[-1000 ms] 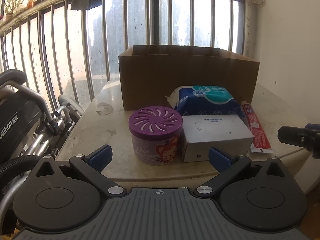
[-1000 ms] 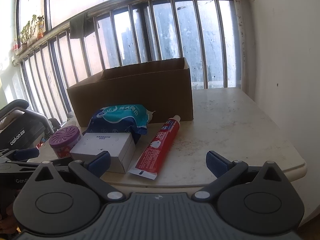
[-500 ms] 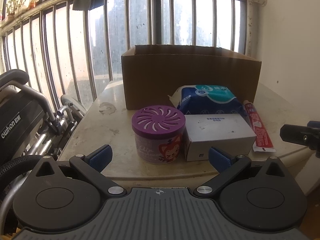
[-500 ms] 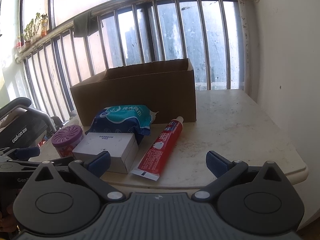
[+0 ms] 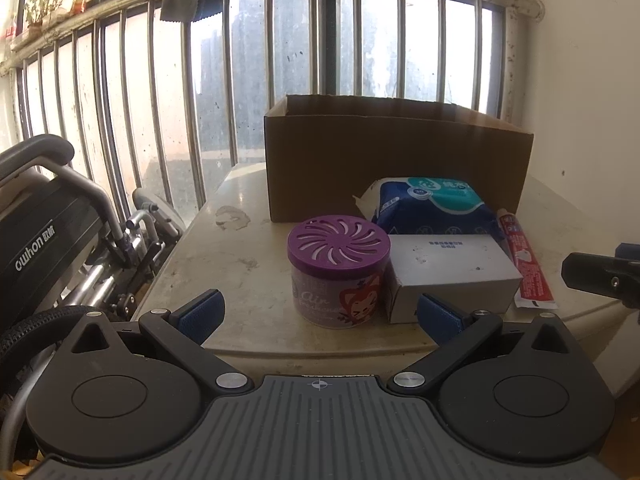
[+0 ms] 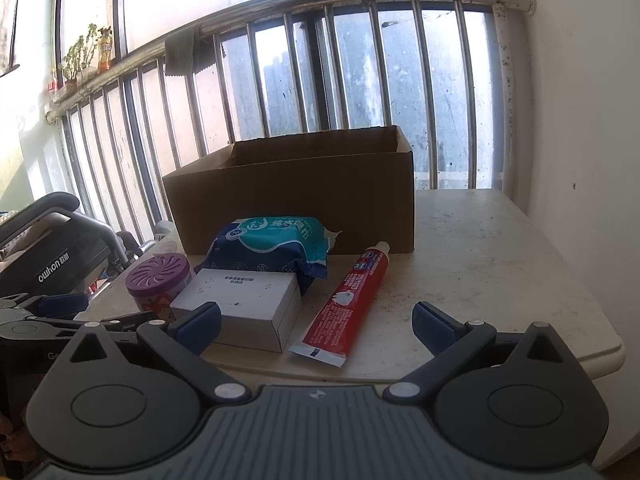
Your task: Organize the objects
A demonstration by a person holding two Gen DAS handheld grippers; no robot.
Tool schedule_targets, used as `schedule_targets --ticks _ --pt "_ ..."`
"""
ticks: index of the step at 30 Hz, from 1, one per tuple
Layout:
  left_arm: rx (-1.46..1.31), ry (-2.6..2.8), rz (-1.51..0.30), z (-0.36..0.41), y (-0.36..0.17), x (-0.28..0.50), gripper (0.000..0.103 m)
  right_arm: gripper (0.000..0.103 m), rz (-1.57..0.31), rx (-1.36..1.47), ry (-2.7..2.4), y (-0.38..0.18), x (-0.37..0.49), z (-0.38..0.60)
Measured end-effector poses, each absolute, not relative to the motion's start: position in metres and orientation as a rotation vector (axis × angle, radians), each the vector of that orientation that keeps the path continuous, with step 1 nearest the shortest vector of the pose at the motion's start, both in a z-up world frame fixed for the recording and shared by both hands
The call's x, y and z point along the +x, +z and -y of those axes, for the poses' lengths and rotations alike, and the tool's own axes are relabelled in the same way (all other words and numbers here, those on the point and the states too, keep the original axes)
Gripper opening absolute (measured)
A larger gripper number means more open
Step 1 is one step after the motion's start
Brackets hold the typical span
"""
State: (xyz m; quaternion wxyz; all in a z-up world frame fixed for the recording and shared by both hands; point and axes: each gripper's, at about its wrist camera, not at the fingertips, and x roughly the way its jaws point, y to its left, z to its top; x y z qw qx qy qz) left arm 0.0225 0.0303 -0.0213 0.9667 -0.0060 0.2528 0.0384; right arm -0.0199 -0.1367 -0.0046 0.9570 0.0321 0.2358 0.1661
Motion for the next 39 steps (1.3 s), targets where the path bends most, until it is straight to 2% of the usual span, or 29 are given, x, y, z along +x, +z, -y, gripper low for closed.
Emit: schedule_targets --ticks 39 --pt "-0.009 0.076 -0.520 -0.0329 -0.0251 0.0220 0.103 0.103 -0.483 0.055 0.335 -0.0037 -0.0184 0.1310"
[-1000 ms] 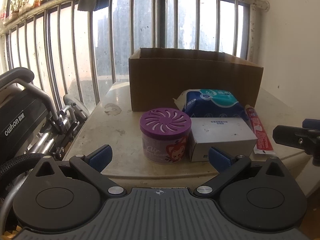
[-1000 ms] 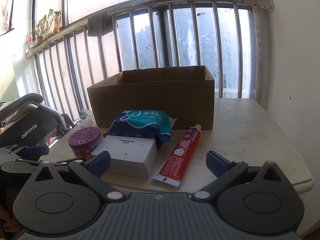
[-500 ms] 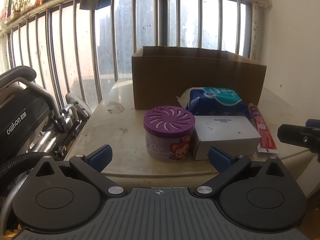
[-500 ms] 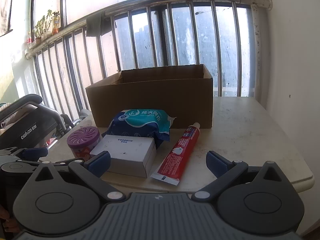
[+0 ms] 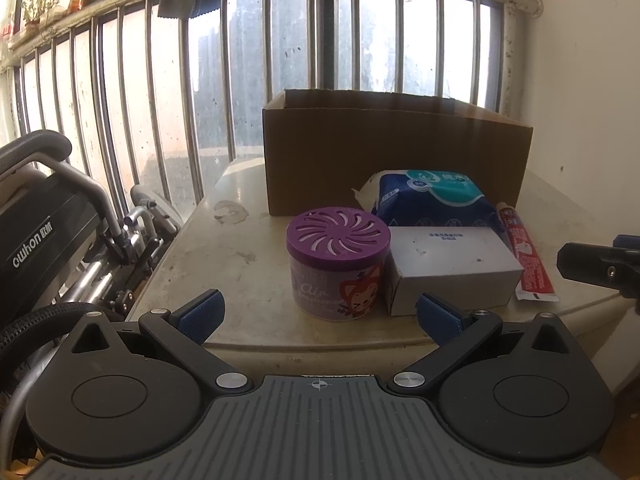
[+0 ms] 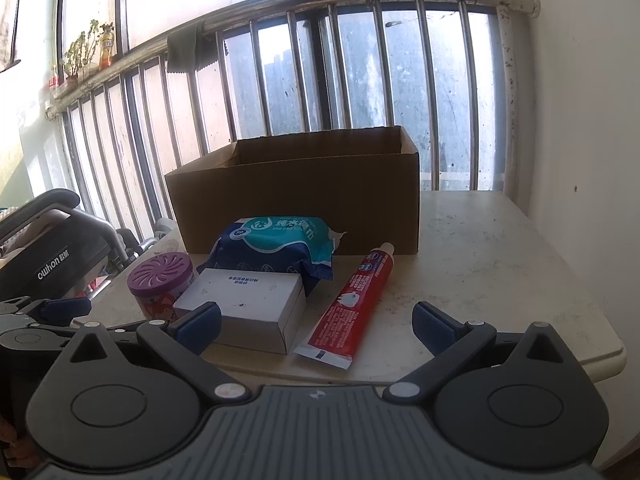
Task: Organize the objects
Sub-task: 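Move the right gripper to the purple-lidded jar and close on it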
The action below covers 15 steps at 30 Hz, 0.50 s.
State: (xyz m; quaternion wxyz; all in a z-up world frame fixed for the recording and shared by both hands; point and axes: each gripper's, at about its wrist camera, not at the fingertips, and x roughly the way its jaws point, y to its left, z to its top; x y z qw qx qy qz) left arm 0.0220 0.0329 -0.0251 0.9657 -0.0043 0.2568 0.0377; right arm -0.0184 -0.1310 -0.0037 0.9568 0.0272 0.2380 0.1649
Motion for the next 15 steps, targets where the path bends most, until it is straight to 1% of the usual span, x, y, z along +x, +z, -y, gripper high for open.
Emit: schedule_targets --ticks 10,13,15 --pt "-0.037 0.065 -0.503 -0.040 -0.026 0.023 0.103 0.103 -0.485 0.039 0.347 -0.003 -0.015 0.123" --pt "-0.051 0.055 -0.489 -0.043 -0.026 0.025 0.101 0.103 -0.482 0.038 0.355 -0.001 -0.012 0.121" --pt "-0.083 0.042 -0.485 -0.047 -0.027 0.027 0.098 0.103 -0.477 0.034 0.360 0.001 -0.010 0.119"
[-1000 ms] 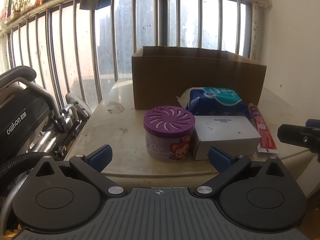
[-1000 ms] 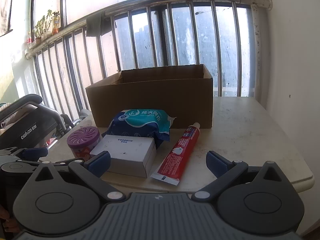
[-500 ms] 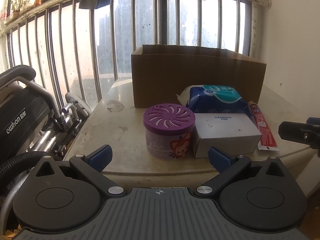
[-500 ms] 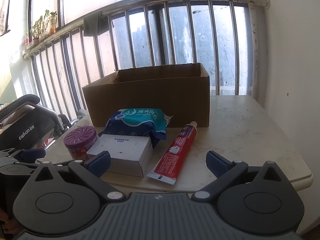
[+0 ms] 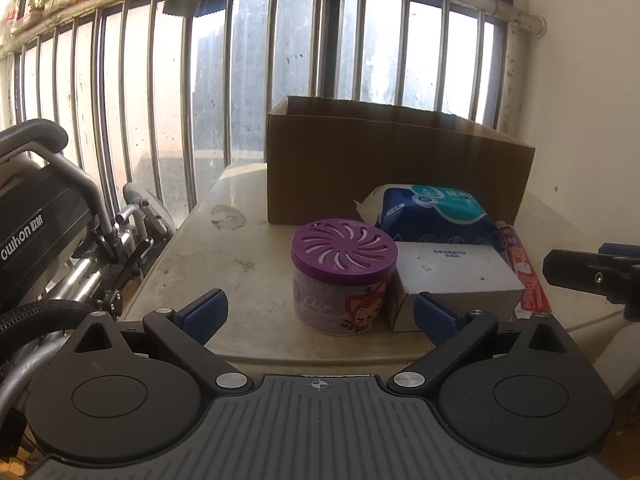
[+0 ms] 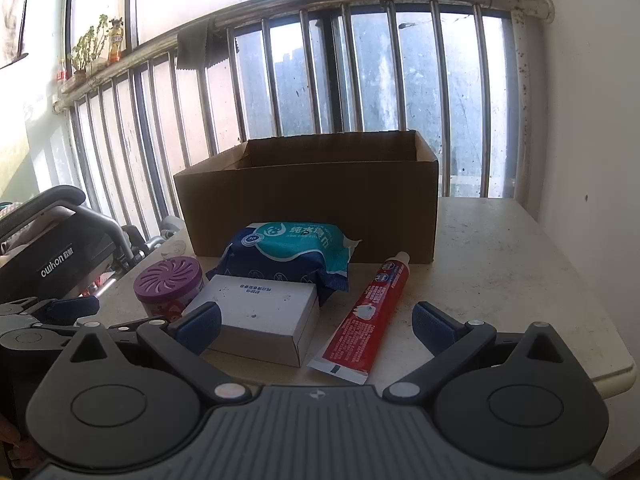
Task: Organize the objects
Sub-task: 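Move the right gripper to the purple-lidded jar and close on it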
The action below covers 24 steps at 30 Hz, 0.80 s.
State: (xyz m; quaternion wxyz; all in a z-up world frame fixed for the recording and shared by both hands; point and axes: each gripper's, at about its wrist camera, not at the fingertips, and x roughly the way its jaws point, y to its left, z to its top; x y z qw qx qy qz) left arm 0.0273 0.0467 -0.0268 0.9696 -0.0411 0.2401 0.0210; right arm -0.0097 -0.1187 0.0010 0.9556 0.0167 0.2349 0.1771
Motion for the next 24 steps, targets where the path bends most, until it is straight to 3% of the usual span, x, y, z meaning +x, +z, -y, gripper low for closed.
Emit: schedule_targets --ticks 4,9,16,18,22,24 --pt "-0.149 0.009 -0.461 -0.057 -0.028 0.029 0.095 0.103 -0.467 0.028 0.376 0.006 -0.003 0.113" --pt "-0.242 -0.016 -0.450 -0.068 -0.029 0.039 0.078 0.103 -0.463 0.040 0.429 0.013 0.008 0.104" --pt "-0.189 -0.050 -0.439 -0.056 -0.036 0.049 0.079 0.103 -0.460 0.058 0.515 0.021 0.029 0.088" --pt "-0.237 -0.047 -0.428 -0.061 -0.038 0.052 0.067 0.103 -0.461 0.056 0.533 0.023 0.034 0.083" --pt "-0.194 -0.024 -0.413 -0.061 -0.039 0.052 0.064 0.103 -0.480 0.094 0.615 0.027 0.044 0.076" --pt "-0.155 -0.032 -0.413 -0.064 -0.039 0.050 0.057 0.103 -0.483 0.082 0.644 0.030 0.048 0.069"
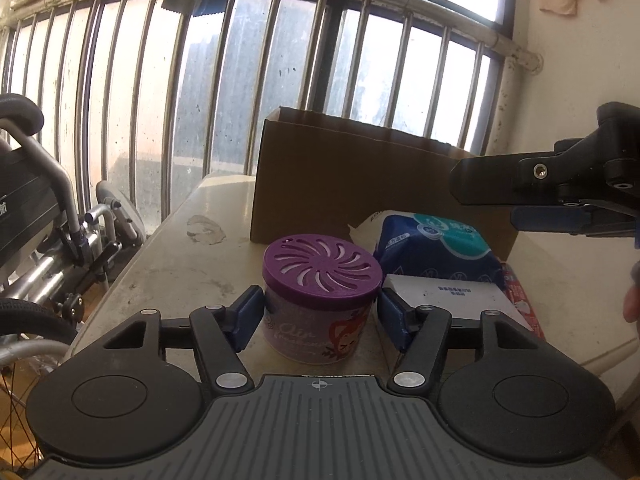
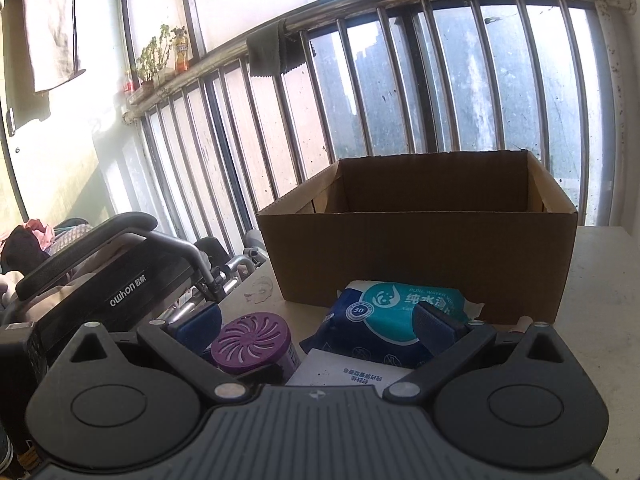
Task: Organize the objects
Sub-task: 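Move the right gripper to the purple-lidded jar and close on it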
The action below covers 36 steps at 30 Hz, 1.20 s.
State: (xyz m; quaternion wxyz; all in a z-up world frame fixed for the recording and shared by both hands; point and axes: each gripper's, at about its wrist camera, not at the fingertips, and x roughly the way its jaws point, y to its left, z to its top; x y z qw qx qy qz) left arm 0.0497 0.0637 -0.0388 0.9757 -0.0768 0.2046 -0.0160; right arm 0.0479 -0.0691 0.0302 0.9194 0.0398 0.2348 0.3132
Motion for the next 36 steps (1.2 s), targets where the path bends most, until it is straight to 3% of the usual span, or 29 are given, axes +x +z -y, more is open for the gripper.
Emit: schedule_targets --ticks 6,8,10,12,15,20,23,28,36 --pt "-0.102 -0.051 -0.443 -0.084 -0.040 0.045 0.040 0.103 -0.519 0.011 0.768 0.036 0.057 0.043" --pt "-0.069 -0.065 -0.462 -0.089 -0.041 0.044 0.040 0.103 -0.518 -0.011 0.785 0.037 0.058 0.035" --pt "-0.058 -0.076 -0.479 -0.092 -0.044 0.044 0.047 0.103 -0.514 -0.038 0.786 0.039 0.061 0.028" --pt "-0.061 -0.078 -0.475 -0.094 -0.046 0.044 0.072 0.103 -0.519 -0.069 0.800 0.040 0.065 0.021" --pt "-0.029 -0.073 -0.436 -0.092 -0.046 0.049 0.080 0.103 -0.532 -0.126 0.833 0.040 0.075 0.009" --pt "-0.079 -0.130 -0.433 -0.093 -0.050 0.073 0.080 0.103 -0.559 -0.156 0.823 0.043 0.092 0.004" --pt "-0.146 -0.170 -0.438 -0.100 -0.056 0.085 0.067 0.103 -0.596 -0.129 0.845 0.041 0.099 0.005" --pt "0.029 -0.158 -0.407 -0.092 -0.057 0.075 0.065 0.103 -0.644 -0.111 0.866 0.036 0.104 0.007" --pt "0.051 -0.210 -0.428 -0.105 -0.056 0.056 0.065 0.103 -0.764 -0.228 0.995 0.015 0.091 -0.029"
